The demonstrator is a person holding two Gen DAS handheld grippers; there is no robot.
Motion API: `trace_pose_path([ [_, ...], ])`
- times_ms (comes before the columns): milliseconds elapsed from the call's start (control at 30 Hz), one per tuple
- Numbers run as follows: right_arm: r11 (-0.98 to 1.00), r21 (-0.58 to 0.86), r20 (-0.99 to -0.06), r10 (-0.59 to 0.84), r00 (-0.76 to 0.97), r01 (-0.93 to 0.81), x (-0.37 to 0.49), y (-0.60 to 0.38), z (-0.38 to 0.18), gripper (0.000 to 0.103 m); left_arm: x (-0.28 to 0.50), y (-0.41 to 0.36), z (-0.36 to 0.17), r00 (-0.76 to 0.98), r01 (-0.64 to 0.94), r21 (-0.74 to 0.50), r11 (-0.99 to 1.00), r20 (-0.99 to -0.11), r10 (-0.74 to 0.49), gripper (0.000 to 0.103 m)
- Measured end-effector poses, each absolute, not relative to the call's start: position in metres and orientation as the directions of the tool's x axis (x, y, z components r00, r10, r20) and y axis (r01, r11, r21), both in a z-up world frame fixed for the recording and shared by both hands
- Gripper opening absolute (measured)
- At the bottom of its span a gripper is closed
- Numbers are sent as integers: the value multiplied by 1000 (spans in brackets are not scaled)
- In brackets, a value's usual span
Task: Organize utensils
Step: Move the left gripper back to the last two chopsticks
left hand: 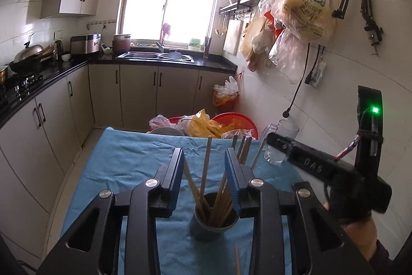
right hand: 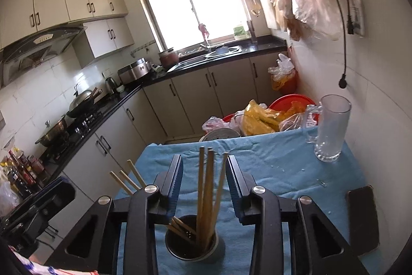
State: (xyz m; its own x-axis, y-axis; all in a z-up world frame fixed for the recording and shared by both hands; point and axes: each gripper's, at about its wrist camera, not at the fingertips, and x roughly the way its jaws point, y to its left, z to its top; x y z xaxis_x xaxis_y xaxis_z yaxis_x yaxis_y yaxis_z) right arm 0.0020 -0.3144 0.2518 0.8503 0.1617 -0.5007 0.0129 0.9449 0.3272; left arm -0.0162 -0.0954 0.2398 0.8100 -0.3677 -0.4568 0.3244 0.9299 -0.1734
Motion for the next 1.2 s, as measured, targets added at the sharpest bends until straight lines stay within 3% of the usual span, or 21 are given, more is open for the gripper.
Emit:
trace_pose_path([
  [233,946,321,-496,127,859,45,-36,-327,257,52,-48,-74,230,811,293,-212,933,-463,-359,42],
  [500,960,263,-563,72,824,96,-91,-331,224,63,-85,-73,184,776,262,-178,948,-545,-317,43],
  [667,958,252,-631,57,773,135,-125,-328,181,63,-108,-67,148,801,121,-97,988,-578,-155,44],
  [833,956,236,-674,31,738,175,-152,-321,145,64,-124,-66,120,777,61,-57,996,-624,-83,44],
  [1200,946,232,-728,15,685,226,-177,-312,108,64,-140,-76,110,772,97,-15,995,-630,-84,49],
])
